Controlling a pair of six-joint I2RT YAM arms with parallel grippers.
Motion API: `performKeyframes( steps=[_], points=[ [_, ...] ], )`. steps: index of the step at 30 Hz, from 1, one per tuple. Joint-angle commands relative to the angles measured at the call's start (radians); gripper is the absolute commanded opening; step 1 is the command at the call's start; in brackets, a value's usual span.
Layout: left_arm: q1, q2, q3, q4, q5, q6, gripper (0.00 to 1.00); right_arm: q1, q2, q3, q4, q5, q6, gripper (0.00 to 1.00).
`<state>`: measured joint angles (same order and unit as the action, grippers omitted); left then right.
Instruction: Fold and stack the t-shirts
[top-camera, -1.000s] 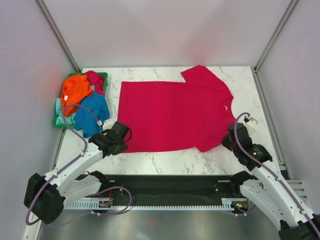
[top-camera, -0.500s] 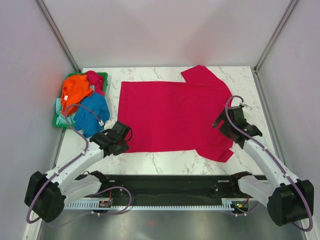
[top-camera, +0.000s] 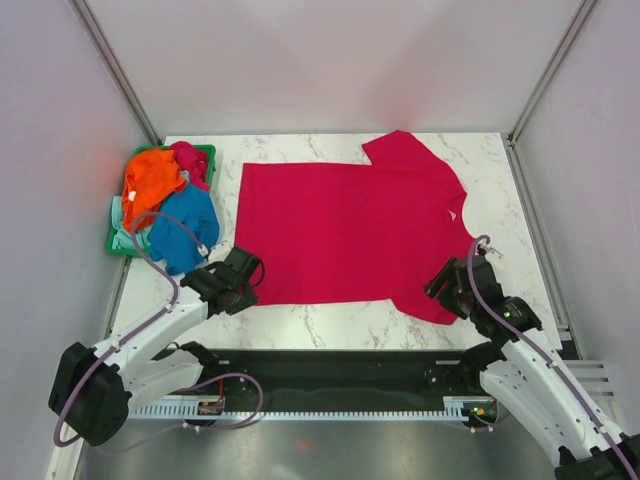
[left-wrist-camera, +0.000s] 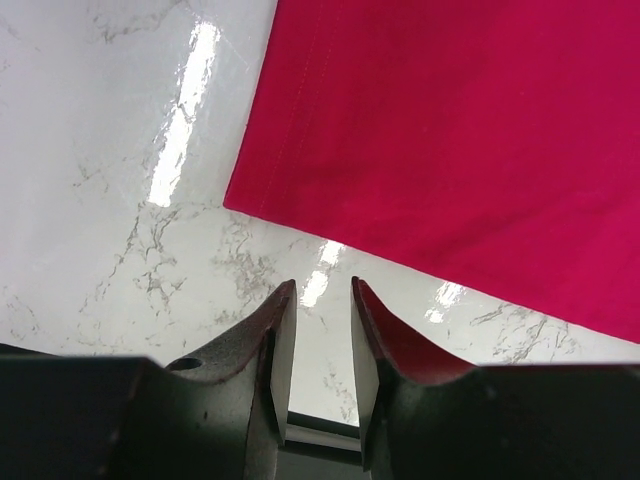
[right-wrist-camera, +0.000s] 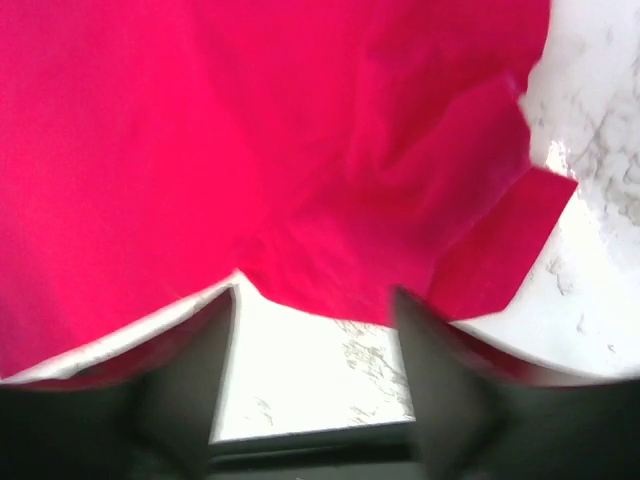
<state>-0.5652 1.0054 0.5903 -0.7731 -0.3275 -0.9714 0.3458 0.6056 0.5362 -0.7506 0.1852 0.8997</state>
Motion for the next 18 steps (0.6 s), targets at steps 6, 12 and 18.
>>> performKeyframes(
  steps=[6, 12, 18],
  points=[
    [-0.002, -0.014, -0.038, 0.072, 0.033, -0.016, 0.35, 0.13, 0.12, -0.022, -0.056, 0.045, 0.081, 0.66],
    [-0.002, -0.07, -0.04, 0.074, 0.044, -0.003, 0.35, 0.199, 0.361, 0.03, -0.059, 0.082, 0.08, 0.75],
    [-0.002, -0.126, -0.064, 0.083, 0.058, 0.013, 0.36, 0.197, 0.468, 0.058, -0.052, 0.161, 0.074, 0.67]
  ],
)
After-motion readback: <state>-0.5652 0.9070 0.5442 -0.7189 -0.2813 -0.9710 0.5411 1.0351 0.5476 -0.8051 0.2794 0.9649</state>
